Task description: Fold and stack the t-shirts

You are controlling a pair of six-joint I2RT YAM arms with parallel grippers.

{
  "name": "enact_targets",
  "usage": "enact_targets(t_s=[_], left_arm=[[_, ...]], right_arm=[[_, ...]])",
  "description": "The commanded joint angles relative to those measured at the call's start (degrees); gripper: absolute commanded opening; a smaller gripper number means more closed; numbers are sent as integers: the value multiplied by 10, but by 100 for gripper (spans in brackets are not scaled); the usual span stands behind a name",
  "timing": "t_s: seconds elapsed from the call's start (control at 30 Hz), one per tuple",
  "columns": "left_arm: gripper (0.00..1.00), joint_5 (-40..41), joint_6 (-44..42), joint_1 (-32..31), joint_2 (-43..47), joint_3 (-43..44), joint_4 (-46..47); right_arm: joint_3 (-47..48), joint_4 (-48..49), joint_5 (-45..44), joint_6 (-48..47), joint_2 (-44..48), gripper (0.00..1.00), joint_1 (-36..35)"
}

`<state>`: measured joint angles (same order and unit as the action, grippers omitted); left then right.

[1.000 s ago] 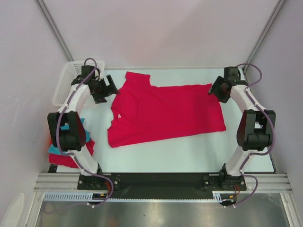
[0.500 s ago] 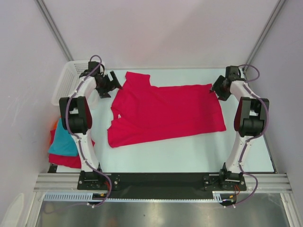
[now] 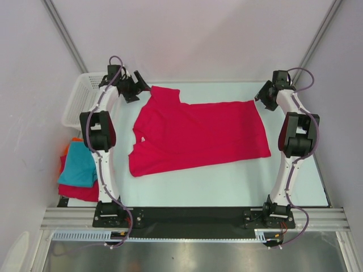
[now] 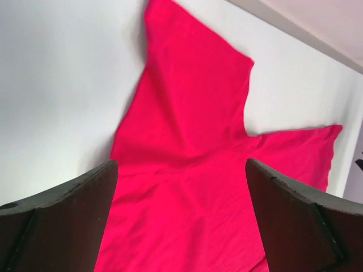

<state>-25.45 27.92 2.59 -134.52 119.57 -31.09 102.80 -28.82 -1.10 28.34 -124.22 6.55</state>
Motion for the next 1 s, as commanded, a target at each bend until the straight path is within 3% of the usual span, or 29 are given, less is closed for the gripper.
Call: enact_targets(t_s=[0.0, 0.3, 0.77, 0.87, 0.97], left_arm=[[100, -54, 41, -1, -44, 47, 60], [100, -31, 80, -20, -102, 60, 82], [98, 76, 123, -51, -168, 105, 86], [86, 77, 137, -52, -185, 114, 85], [62, 76, 143, -55, -191, 111, 84]], right_arm=[[59, -6, -25, -8, -35, 66, 8], [127, -19, -30, -8, -86, 66, 10], [202, -37, -4, -9, -163, 65, 10], [202, -33, 5, -10, -168, 62, 11], [201, -29, 24, -9, -172, 55, 11]])
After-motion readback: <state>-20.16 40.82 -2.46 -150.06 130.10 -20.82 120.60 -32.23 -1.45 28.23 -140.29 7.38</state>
